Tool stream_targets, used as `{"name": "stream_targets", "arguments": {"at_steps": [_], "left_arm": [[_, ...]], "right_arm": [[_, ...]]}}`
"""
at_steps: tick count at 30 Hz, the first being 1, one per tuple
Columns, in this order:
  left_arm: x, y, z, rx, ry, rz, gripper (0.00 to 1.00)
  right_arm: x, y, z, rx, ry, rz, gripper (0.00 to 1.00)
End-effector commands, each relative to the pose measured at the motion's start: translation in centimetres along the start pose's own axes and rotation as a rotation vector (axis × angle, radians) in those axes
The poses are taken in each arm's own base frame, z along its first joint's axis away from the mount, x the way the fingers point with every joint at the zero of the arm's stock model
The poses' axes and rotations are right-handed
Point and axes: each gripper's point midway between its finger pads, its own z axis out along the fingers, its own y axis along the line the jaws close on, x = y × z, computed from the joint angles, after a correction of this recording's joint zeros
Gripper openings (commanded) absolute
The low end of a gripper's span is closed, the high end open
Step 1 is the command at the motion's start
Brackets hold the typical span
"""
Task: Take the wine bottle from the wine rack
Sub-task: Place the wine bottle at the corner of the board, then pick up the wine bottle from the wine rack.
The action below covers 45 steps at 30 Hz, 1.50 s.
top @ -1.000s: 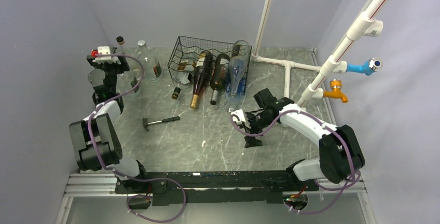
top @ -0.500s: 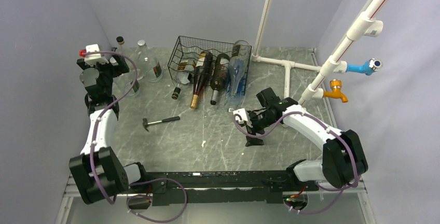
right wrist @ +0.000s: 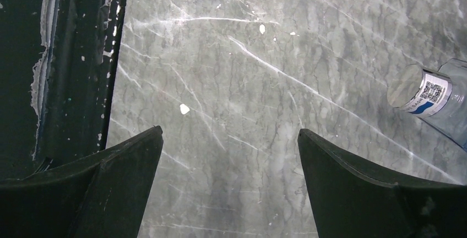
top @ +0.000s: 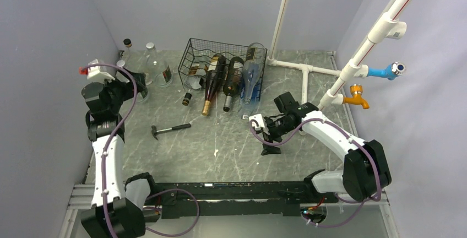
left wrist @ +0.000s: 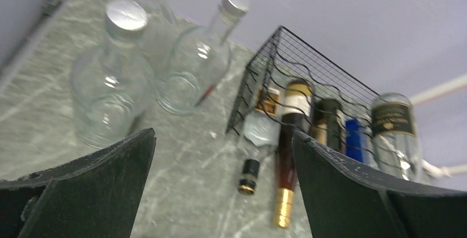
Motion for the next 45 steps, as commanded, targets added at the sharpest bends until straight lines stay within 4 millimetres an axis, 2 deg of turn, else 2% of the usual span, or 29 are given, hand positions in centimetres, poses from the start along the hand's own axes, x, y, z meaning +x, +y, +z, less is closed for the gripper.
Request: {"name": "stream_targets", "arguments": {"at_steps": [1,8,14,21,29,35,45], "left_arm": [[2.2,-2.9,-2.0,0.130,0.096,-0.121,1.00],[4.4,-6.3,-4.0,0.288,0.221,-0.229,1.00],[6.0,-9.5,-5.4,0.344,0.286,-0.195,1.00],[8.0,-14.7,-6.5,0.448,0.343,-0.181,1.00],[10.6,-19.3,-6.2,0.535,0.425,-0.163,0.99],[13.6,-23.0,-5.6,0.588,0.509,-0.117,1.00],[17.7,-28.4,-2.7,0.604,0.585,-0.023,0.99]], "right_arm": [[-2.1,-0.5,-1.1,0.016,-0.065,-0.052,0.96],[-2.0,-0.7,-1.3,0.022,-0.064,-0.039,0.96],[-1.6,-0.9,-1.6,0.032,-0.060,-0.029,0.96],[-1.1,-1.4,-2.0,0.056,-0.054,-0.011,0.96],[-0.7,-1.6,-2.0,0.063,-0.048,0.004,0.96],[-0.3,-1.8,-2.0,0.070,-0.040,0.015,0.96],[0.1,-1.9,-1.9,0.073,-0.027,0.022,0.96]]}}
